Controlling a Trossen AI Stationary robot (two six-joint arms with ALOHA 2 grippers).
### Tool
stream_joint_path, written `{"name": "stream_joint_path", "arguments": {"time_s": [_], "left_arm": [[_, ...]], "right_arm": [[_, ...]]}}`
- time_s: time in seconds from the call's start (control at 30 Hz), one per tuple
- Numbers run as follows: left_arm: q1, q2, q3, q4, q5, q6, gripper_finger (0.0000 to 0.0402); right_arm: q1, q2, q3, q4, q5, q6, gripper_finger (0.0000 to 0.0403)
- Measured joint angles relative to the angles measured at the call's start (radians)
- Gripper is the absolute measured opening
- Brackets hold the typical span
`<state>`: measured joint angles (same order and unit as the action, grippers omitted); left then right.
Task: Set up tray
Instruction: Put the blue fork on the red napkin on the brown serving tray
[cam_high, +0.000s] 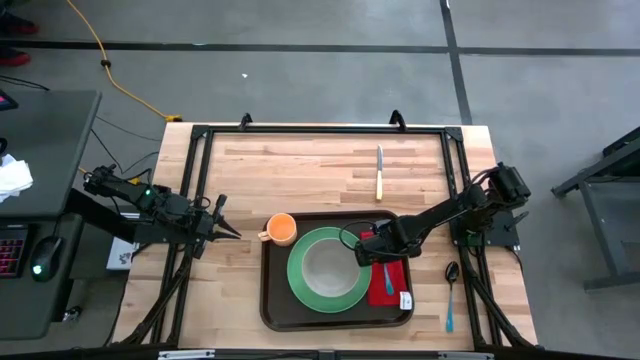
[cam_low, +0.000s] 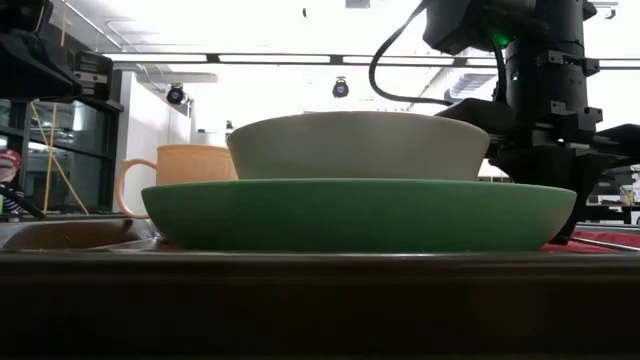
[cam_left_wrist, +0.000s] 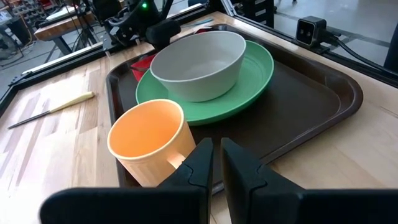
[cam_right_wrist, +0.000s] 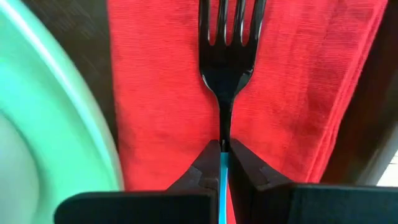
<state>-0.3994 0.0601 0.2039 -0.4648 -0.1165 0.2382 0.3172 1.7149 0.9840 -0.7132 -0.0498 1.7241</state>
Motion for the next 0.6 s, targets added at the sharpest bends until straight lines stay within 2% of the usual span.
{"name": "stream_joint_path", "arguments": {"time_s": [0.6], "left_arm": [[0.000, 0.000, 0.000, 0.000, 0.000, 0.000, 0.0062]], "right_arm": [[0.014, 0.000, 0.000, 0.018, -0.010, 0.003, 0.0001]]}}
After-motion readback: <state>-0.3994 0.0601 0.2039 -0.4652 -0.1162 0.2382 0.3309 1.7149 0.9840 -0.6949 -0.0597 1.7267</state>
